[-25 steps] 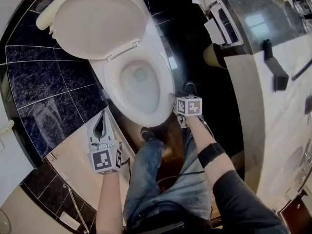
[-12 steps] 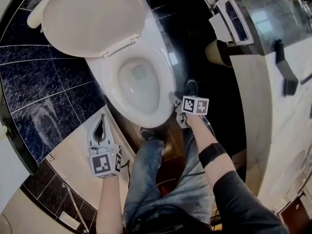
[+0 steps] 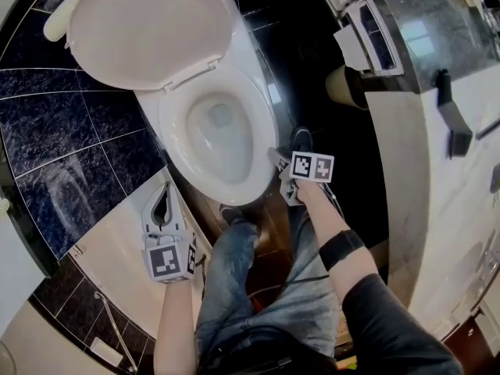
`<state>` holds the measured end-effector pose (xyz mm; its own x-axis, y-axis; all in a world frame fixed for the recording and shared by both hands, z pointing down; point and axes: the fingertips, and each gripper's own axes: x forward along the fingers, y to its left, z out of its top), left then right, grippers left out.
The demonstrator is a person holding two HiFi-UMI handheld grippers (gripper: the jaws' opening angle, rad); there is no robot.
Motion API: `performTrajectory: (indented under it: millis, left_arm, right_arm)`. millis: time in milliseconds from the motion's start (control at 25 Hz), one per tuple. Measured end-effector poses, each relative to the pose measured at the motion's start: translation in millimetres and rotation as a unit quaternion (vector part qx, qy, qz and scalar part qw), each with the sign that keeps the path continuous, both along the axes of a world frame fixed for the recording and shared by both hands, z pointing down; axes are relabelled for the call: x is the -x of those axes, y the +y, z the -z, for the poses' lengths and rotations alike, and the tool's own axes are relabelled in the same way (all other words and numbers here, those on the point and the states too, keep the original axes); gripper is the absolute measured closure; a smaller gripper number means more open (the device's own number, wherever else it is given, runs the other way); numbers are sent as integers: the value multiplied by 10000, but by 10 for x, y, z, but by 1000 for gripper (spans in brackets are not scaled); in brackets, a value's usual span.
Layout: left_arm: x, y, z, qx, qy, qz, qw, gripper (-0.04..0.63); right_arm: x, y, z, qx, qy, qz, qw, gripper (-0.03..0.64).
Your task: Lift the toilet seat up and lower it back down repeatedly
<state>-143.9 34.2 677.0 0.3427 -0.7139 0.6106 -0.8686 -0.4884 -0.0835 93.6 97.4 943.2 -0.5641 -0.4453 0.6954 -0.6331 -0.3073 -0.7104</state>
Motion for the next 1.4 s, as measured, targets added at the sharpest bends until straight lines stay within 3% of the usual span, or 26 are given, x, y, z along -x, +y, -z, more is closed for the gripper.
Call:
performTrajectory:
  millis: [360,600,800,960,1120,1400]
  left_arm:
    - [-81,163,309,173,115,58,9998,598]
    - [-176,580,584,557,132,12,9984,598]
    - [-168,991,553,1033,168,304,9940,598]
    - [-203,1166,313,1476,259,743,9859,598]
    - [-421,991,126,1680,477,1067,9788,598]
    - [-545,389,326,1365,744,1529,9759,599]
  right_arm:
    - [6,-55,623,195,-192,124,9995,495]
    - [-13,-240,1254,284,-288,243,9989,499]
    - [-22,-540,1741,280,-349,472,9979,495]
    - [-5,-772,2012,284,-398,607,9970,494]
    - [-22,-942,2179,293,-375,733,9962,491]
    - [49,-1113,2351,273,-470,802,9953,483]
